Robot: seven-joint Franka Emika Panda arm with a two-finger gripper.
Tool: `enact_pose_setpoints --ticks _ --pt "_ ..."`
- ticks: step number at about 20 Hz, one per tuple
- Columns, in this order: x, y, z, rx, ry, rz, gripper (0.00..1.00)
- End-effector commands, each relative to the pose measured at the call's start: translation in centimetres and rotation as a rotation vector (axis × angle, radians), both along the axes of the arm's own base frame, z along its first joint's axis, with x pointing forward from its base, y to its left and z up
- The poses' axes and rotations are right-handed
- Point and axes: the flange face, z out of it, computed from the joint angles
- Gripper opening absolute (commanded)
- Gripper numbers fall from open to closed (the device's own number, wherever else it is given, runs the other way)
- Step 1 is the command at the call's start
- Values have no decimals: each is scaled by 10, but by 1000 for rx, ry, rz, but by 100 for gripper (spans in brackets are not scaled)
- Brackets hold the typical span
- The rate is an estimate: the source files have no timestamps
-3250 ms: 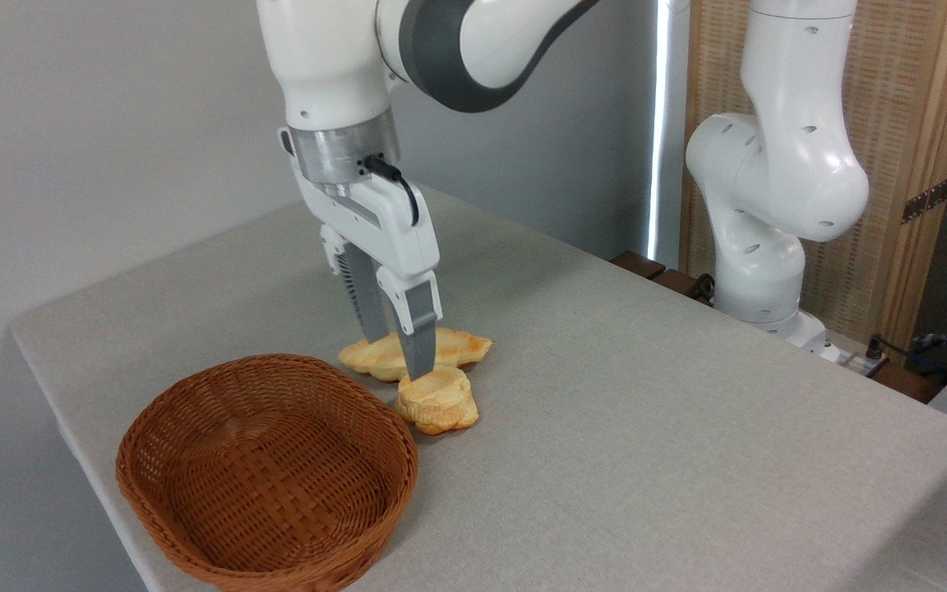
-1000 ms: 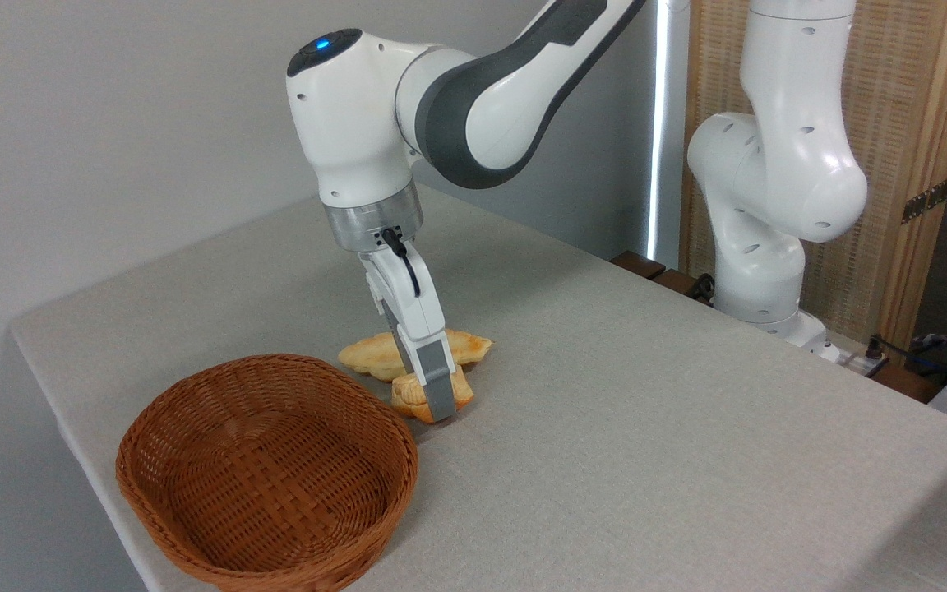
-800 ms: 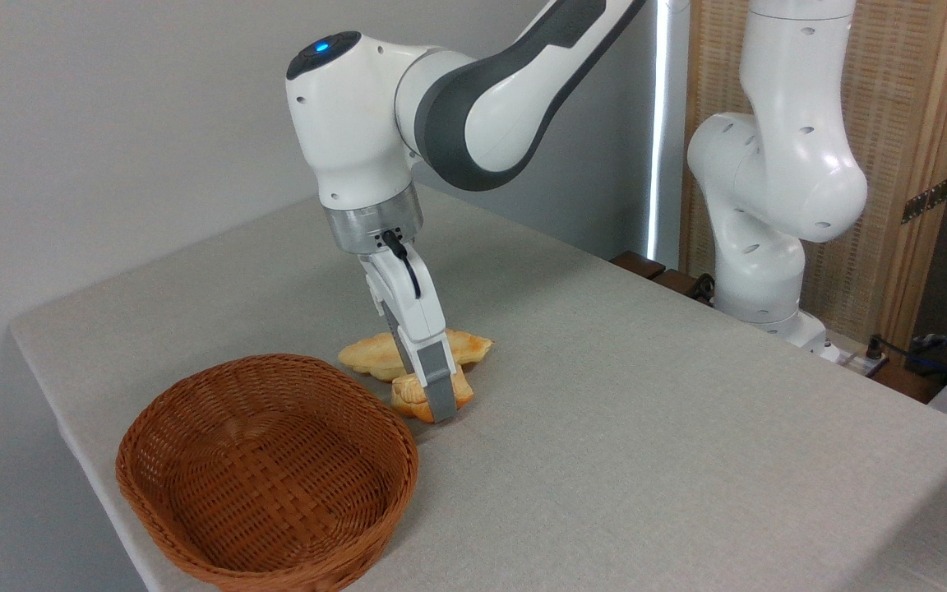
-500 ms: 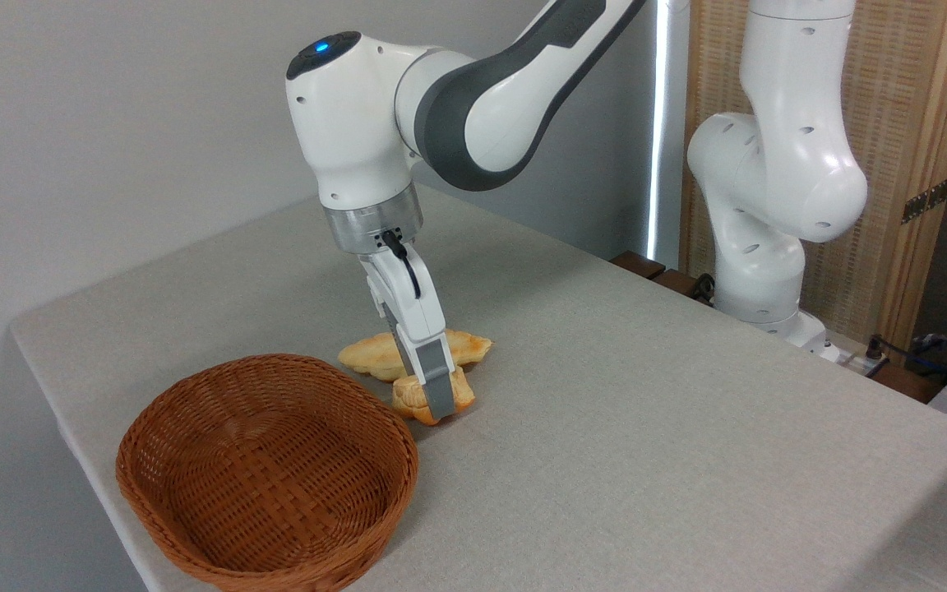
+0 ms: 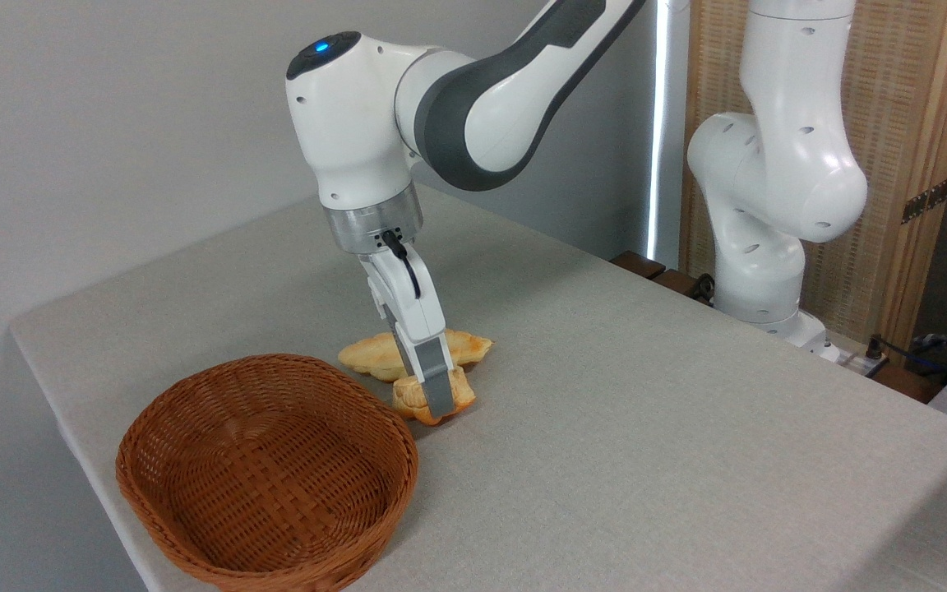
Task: Put bread into the basket
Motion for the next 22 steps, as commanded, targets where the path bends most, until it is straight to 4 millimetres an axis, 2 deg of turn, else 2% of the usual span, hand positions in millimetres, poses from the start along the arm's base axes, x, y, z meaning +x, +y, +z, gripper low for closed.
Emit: enact_pose_setpoints --ticks 1,9,14,19,22 --pt "-1 1 -1 3 -7 3 55" --pt "-2 6 11 -2 -17 10 55" --pt "-4 8 33 -9 -28 16 55" --pt "-5 6 46 -6 -5 13 55" --pt "3 4 70 -57 -48 38 56"
